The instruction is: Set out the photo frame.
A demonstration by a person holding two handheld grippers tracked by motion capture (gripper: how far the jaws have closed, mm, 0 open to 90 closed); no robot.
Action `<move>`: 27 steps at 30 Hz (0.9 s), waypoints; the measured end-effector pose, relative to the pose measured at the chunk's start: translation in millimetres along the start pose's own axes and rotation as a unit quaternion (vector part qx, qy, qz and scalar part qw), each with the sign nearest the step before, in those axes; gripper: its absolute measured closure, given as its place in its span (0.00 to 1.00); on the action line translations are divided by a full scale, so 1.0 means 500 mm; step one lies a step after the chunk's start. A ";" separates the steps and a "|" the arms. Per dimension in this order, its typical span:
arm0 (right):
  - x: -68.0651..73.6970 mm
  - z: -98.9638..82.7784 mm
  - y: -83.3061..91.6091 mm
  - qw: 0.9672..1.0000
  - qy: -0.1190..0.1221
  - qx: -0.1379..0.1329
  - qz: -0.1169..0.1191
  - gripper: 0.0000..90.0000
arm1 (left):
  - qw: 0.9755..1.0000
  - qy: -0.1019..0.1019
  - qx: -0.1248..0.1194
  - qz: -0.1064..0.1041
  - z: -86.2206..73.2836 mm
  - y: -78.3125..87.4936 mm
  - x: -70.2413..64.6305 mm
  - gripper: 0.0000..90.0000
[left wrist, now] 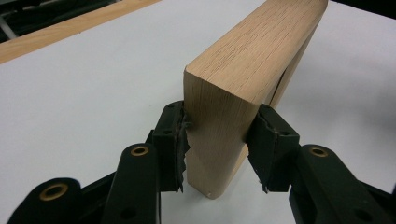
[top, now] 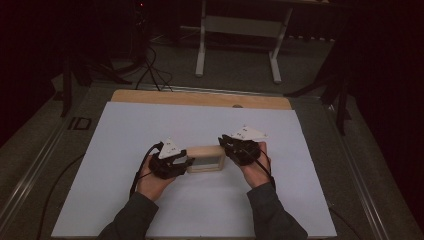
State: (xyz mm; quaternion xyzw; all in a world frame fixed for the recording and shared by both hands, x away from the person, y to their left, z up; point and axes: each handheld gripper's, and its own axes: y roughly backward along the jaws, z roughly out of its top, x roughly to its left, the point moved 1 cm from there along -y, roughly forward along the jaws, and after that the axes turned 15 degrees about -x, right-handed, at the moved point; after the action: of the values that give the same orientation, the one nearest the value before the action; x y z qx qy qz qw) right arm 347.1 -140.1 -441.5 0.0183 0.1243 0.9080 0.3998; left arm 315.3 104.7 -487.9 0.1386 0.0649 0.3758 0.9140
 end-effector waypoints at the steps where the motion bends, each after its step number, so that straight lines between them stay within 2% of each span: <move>1: 0.000 0.001 0.005 1.000 0.000 -0.002 0.002 0.80 | 1.000 0.000 0.000 0.000 0.000 0.000 0.000 0.65; 8: -0.009 -0.015 0.028 1.000 -0.001 -0.006 0.011 0.71 | 1.000 0.001 -0.001 0.001 0.000 0.000 0.000 0.65; 17: -0.004 -0.034 0.051 0.999 -0.001 -0.014 0.031 0.58 | 1.000 -0.001 0.000 0.001 0.000 0.000 0.000 0.65; 21: 0.000 -0.047 0.049 0.999 -0.001 -0.004 0.046 0.51 | 1.000 -0.002 0.001 0.002 0.000 -0.001 -0.001 0.65; 27: 0.004 -0.065 0.037 0.998 -0.004 0.009 0.055 0.47 | 1.000 -0.003 0.001 0.002 0.000 -0.001 0.000 0.65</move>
State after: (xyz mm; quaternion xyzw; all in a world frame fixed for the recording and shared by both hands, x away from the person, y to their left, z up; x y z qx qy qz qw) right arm 328.4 -157.4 -468.5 0.0327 0.1299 0.9273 0.3496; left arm 315.3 104.4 -488.2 0.1410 0.0624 0.3775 0.9131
